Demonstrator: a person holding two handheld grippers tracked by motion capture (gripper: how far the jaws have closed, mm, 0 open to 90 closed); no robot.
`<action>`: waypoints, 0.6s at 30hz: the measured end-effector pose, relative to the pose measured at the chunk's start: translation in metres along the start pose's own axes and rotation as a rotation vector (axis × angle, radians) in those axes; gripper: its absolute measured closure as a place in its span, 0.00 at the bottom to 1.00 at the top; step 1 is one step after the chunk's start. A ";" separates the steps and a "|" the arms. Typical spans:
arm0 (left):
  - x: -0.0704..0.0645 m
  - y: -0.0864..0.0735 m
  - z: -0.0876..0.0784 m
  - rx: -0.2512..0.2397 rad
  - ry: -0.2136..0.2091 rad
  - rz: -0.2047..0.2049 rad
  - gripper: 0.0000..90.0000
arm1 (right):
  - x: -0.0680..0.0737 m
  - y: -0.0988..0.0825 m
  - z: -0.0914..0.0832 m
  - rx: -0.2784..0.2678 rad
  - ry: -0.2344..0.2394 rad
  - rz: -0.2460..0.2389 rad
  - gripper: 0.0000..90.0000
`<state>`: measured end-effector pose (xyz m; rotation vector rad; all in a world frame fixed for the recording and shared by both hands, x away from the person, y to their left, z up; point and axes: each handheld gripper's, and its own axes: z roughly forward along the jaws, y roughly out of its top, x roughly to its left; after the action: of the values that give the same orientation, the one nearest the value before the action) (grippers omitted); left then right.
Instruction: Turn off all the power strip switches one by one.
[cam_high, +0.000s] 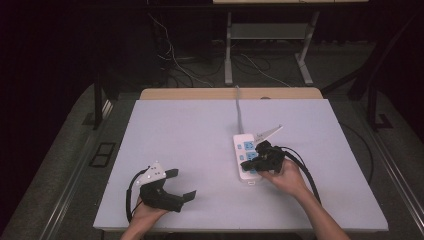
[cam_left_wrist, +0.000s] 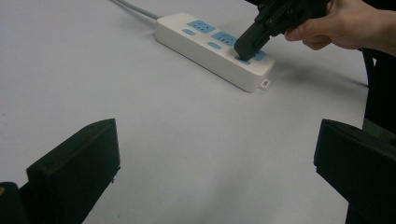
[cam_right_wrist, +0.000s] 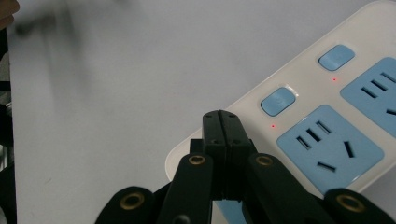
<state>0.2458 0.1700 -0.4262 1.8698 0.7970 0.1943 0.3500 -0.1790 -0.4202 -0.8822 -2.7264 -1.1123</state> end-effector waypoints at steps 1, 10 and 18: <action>0.000 0.000 0.000 0.000 0.000 0.000 0.00 | 0.001 0.000 0.000 0.003 0.001 0.000 1.00; -0.001 0.000 0.002 0.007 -0.001 0.008 0.00 | 0.001 0.004 -0.013 0.007 -0.016 -0.005 1.00; -0.001 0.000 0.001 0.007 -0.001 0.002 0.00 | -0.002 0.012 -0.026 -0.024 0.001 -0.004 1.00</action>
<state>0.2460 0.1686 -0.4267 1.8770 0.7962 0.1922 0.3539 -0.1904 -0.3939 -0.8788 -2.7212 -1.1484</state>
